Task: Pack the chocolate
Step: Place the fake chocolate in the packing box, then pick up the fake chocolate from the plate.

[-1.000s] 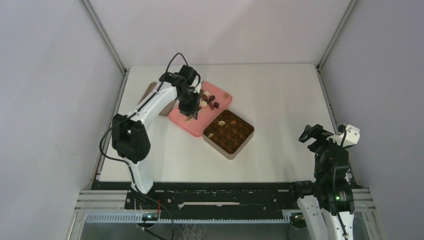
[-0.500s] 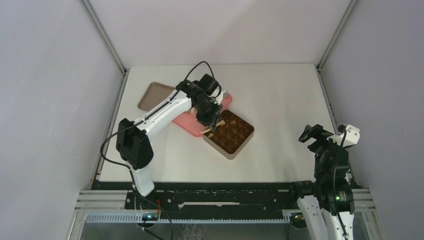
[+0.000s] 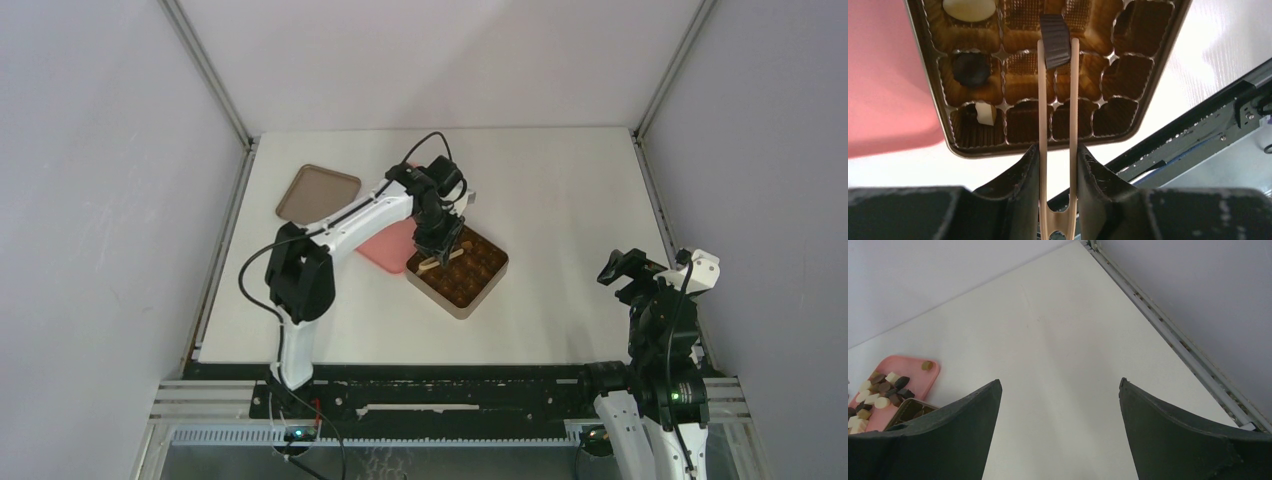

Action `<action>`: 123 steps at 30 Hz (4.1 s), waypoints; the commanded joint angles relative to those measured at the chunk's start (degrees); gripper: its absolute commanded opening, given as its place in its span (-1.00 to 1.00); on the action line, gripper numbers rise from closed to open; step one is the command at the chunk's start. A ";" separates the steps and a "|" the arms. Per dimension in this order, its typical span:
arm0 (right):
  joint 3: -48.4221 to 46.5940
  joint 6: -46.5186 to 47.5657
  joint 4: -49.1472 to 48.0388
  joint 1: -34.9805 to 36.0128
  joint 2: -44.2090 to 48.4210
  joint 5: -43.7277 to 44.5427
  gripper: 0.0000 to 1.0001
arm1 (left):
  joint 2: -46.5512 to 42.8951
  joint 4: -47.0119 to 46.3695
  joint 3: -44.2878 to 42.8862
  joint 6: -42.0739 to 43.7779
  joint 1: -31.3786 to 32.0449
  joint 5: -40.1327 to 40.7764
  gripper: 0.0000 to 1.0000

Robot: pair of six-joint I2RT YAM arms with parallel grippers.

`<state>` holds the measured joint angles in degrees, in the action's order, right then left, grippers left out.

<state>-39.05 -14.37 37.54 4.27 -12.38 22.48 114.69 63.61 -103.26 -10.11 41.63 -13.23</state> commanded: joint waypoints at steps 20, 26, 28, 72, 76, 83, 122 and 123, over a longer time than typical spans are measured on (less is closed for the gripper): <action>-0.24 0.93 -1.68 0.47 0.18 0.99 0.91 | 3.19 0.88 -4.57 0.09 0.09 2.66 -0.31; -0.24 0.92 -1.68 0.47 0.19 0.99 0.91 | 2.55 1.09 -4.14 0.09 0.07 2.91 -0.19; -0.24 0.92 -1.68 0.47 0.23 0.99 0.91 | 2.26 1.12 -4.09 0.09 0.07 3.33 -0.17; -0.15 0.92 -1.88 0.56 0.00 0.99 0.91 | 11.18 5.12 -14.11 0.44 -20.71 17.87 -0.22; -0.15 0.97 -1.84 0.56 -0.08 0.99 0.91 | 13.01 4.75 -14.61 0.61 -20.71 17.03 -0.22; -0.12 0.97 -1.78 0.56 0.04 0.99 0.91 | 13.38 3.81 -12.48 0.44 -20.63 15.17 -0.22; -0.15 0.97 -1.90 0.66 0.83 0.99 0.91 | -7.22 1.28 5.71 1.40 -14.66 8.51 -0.70; -0.11 0.93 -1.87 0.65 0.83 0.91 0.91 | -8.02 1.21 6.17 1.41 -13.77 8.23 -0.70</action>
<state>-39.05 -14.35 37.54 4.60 -12.12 22.90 112.77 65.89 -98.61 -9.45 25.43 -1.85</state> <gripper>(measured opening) 0.956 0.338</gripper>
